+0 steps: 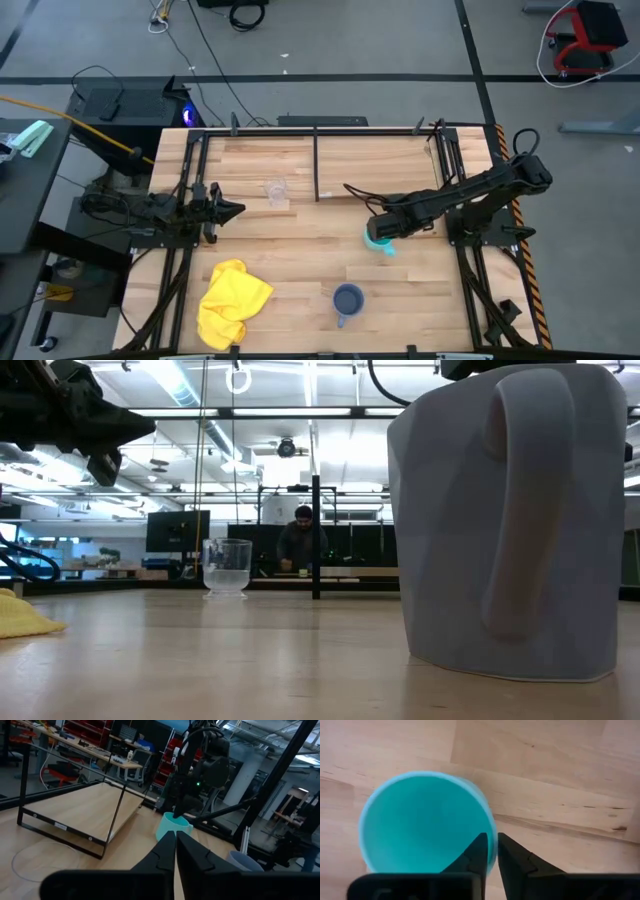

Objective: Stack small to large cups/mugs on shelf
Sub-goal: Move the light blue mug to the middle right of the table, then put the transparent mug on the shelf

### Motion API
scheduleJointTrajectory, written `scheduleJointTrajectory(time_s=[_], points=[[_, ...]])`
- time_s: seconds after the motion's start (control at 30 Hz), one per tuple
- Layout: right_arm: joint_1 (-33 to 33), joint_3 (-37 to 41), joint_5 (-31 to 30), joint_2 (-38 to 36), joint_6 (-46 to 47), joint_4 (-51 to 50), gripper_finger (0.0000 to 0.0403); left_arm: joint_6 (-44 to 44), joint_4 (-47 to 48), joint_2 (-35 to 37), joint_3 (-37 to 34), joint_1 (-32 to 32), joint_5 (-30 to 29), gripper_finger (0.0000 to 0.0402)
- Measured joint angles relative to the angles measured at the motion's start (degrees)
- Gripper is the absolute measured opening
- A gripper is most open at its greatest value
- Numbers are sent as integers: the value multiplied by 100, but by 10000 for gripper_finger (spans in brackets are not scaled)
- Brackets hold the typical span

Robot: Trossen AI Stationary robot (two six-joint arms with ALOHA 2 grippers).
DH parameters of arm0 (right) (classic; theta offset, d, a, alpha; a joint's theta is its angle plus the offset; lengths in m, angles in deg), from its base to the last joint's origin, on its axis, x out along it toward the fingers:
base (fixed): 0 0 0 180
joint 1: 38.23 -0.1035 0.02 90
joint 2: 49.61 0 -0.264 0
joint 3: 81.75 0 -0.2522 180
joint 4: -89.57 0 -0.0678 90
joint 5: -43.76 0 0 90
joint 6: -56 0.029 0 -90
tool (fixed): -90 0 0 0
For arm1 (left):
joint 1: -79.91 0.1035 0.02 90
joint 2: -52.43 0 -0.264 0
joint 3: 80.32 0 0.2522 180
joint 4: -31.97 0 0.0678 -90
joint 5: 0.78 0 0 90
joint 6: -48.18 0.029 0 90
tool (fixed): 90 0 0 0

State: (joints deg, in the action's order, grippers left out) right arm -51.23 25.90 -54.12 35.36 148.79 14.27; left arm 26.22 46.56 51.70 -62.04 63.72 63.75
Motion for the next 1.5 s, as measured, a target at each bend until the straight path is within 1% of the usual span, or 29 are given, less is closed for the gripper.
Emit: scheduleJointTrajectory(time_s=[0.13,0.4,0.53,0.7,0.77,0.87,0.97,1.03,1.1,1.17,1.23,1.3,1.33,1.4,1.5], points=[[0,0,-6,0,-82,1,65,0,0,0,0,-2,1,17],[-66,-66,-4,-123,-298,-71,87,2,66,0,0,0,0,31],[-239,-245,31,-394,-479,-158,89,7,103,0,0,-2,2,38],[-589,-306,-50,-929,-720,-167,87,9,101,0,0,0,2,41],[-782,-306,-325,-1123,-830,-197,87,24,101,0,0,-1,2,39],[-1084,-306,-935,-1375,-981,-208,87,258,78,0,0,-2,22,35],[-1356,-306,-1580,-1553,-1229,-208,87,831,-52,-2,0,0,20,36],[-1526,-306,-1992,-1627,-1374,-208,87,1179,-389,-2,-2,0,-26,38],[-1673,-306,-2405,-1656,-1443,-206,87,1253,-785,0,-2,0,-231,40],[-1802,-306,-2803,-1659,-1461,-201,86,1266,-1022,0,0,30,-706,40],[-1907,-306,-3191,-1638,-1503,-199,86,1276,-961,-4,34,157,-1321,39],[-1987,-306,-3489,-1594,-1603,-199,87,1244,-855,-121,58,364,-1731,37],[-2006,-306,-3617,-1577,-1666,-195,87,1195,-770,-198,65,492,-1835,36],[-2022,-306,-3791,-1545,-1766,-197,87,976,-602,-446,184,795,-1851,36],[-2020,-306,-3862,-1532,-1845,-196,86,544,-320,-982,534,1252,-1688,39]])
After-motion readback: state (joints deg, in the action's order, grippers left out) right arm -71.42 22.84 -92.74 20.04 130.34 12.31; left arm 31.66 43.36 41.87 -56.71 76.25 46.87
